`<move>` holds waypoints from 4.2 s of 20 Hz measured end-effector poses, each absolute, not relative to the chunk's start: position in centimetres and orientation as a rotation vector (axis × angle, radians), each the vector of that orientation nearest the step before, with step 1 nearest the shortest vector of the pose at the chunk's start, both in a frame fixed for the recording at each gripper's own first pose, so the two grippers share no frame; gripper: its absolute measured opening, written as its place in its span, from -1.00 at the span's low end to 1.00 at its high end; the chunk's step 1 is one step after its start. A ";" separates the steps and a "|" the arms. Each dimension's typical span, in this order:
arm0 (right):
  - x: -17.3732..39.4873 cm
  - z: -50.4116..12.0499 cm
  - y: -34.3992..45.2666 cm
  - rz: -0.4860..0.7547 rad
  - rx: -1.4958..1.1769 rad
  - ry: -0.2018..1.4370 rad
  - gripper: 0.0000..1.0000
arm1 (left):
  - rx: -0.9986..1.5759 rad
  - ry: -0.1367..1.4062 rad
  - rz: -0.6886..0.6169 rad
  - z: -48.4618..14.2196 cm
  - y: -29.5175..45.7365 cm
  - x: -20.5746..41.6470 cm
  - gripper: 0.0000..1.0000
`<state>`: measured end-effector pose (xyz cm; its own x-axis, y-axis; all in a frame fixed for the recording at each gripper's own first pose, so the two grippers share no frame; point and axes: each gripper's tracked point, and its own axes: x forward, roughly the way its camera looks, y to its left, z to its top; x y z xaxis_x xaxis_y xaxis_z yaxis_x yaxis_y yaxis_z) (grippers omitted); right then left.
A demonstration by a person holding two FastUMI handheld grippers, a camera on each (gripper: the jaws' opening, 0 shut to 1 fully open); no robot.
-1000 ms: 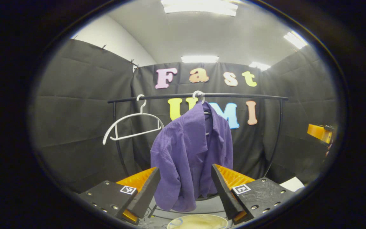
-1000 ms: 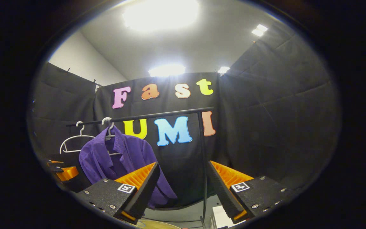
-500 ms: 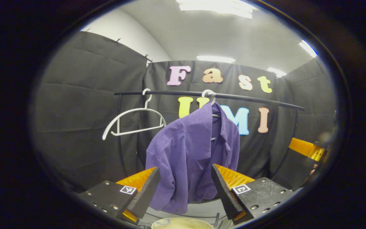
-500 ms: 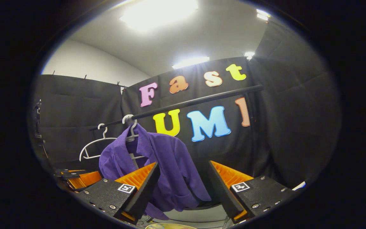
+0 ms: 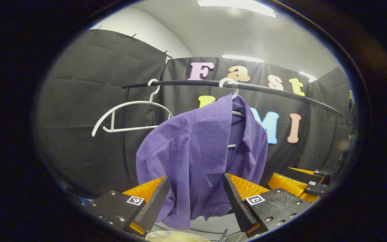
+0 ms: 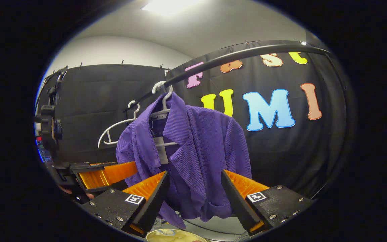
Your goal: Grasp the clothes on the hanger with both hands and then place them into the laundry hamper below.
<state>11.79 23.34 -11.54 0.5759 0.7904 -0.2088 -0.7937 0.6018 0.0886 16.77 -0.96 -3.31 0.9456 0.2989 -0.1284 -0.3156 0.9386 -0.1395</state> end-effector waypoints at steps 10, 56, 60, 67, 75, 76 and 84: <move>18.6 -17.5 28.3 0.933 -0.112 0.247 0.90 | -0.159 0.154 0.404 -6.1 1.0 24.5 0.87; 28.2 -10.8 26.1 0.691 -0.121 -0.063 -1.00 | 0.014 -0.156 0.480 2.5 6.4 19.1 -0.87; 27.1 -11.5 25.7 0.650 -0.242 -0.122 -0.93 | 0.038 -0.142 0.471 1.8 5.5 19.4 -0.87; 22.2 -13.1 25.6 0.662 -0.214 -0.110 -0.58 | -0.008 -0.154 0.457 1.7 5.9 19.6 -0.87; 22.9 -14.2 28.4 0.679 -0.268 -0.136 -0.52 | -0.050 -0.151 0.452 1.2 6.0 20.0 -0.87; 23.3 -14.0 28.2 0.669 -0.271 -0.140 -0.48 | -0.055 -0.152 0.452 1.1 6.0 19.9 -0.87; 25.4 -14.6 29.6 0.666 -0.242 -0.116 -0.41 | -0.050 -0.136 0.385 0.8 5.8 19.6 -0.87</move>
<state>25.35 29.55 -14.62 0.7811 0.6237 0.0294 -0.5967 0.7594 -0.2592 19.62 5.77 0.84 0.9179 0.3774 0.1226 -0.3707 0.9258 -0.0740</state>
